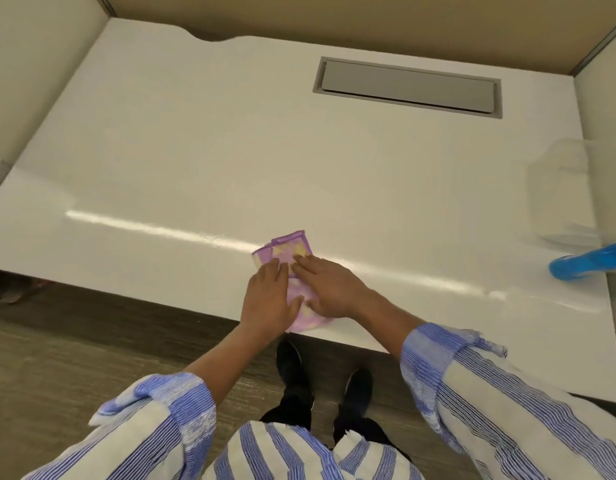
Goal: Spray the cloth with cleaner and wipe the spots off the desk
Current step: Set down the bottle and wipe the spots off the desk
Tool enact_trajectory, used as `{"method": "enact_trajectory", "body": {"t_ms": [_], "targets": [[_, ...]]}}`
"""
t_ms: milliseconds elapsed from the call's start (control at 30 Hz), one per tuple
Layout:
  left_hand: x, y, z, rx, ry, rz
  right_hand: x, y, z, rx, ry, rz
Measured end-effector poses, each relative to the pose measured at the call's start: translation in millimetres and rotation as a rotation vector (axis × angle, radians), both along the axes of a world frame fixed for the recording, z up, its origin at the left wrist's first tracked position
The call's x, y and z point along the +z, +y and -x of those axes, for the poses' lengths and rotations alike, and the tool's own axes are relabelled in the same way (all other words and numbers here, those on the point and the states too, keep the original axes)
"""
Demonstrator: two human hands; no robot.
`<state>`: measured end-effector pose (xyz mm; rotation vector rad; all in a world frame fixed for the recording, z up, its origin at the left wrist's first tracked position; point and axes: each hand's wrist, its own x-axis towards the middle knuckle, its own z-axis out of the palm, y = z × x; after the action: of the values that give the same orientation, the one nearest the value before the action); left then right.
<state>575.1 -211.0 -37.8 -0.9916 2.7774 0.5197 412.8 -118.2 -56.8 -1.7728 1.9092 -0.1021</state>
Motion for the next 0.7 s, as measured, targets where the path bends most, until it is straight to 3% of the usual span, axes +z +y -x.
{"method": "enact_trajectory", "body": {"t_ms": [167,433,700], "targets": [[-8,-5,15,0.019,-0.106,-0.01,9,-11,-5,-0.005,0.107,0.016],[-3,15,14,-0.014,0.075,-0.093,15,11,-11,-0.086,0.118,0.077],[-1,26,-6,0.091,0.097,-0.152,39,-4,-9,-0.399,0.019,-0.052]]}}
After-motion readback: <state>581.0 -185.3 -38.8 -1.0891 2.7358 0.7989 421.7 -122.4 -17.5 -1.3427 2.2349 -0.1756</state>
